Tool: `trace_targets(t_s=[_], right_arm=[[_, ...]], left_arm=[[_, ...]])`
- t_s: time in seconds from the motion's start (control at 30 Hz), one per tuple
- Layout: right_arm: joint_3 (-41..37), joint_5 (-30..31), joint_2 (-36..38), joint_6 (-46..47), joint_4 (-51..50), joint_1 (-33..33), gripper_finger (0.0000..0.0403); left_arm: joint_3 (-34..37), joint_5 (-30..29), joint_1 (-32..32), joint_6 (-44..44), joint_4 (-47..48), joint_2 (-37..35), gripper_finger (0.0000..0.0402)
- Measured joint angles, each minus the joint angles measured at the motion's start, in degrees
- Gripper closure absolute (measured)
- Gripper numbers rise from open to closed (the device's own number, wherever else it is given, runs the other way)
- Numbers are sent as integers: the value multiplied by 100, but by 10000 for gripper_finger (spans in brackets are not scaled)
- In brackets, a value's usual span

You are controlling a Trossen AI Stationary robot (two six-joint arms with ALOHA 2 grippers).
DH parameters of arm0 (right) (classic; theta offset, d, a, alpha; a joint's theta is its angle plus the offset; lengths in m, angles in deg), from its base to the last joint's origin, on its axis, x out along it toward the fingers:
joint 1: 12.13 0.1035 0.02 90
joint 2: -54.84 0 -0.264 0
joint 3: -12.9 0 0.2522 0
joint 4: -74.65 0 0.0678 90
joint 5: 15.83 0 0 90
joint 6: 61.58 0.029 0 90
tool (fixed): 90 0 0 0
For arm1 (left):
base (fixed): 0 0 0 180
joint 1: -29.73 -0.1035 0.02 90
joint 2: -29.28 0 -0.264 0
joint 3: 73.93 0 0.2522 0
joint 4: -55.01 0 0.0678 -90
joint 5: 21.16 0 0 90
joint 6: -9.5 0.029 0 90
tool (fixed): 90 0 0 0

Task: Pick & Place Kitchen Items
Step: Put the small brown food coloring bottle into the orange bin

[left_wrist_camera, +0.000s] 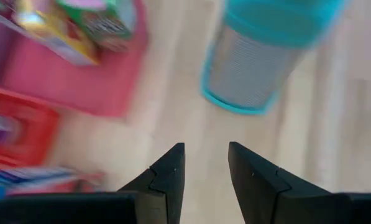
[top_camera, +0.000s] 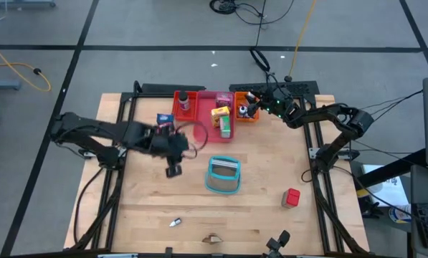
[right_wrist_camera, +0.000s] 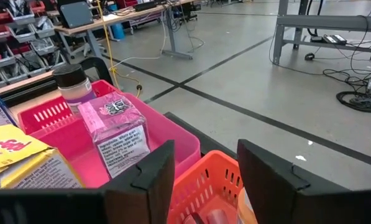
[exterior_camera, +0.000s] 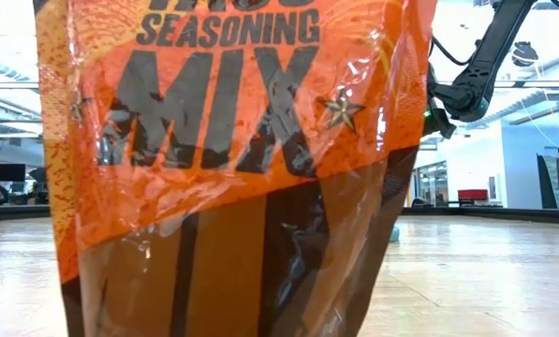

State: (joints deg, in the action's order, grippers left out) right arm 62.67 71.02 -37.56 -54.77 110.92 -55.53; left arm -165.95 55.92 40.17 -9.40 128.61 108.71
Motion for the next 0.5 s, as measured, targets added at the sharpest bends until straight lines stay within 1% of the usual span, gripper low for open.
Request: trace_targets(t_s=[0.13, 0.27, 0.37, 0.5], right_arm=[[0, 4, 0, 2, -38, 0, 237], [0, 5, 0, 2, -37, 0, 240], [0, 4, 0, 2, -37, 0, 239], [0, 2, 0, 2, -39, 0, 237]], left_arm=[[434, 49, 651, -925, -47, -172, 275], [910, 55, 1273, -1942, -182, -188, 275], [1321, 52, 1706, -2440, -769, -190, 275], [1951, 162, 2192, -2821, -2078, -188, 275]])
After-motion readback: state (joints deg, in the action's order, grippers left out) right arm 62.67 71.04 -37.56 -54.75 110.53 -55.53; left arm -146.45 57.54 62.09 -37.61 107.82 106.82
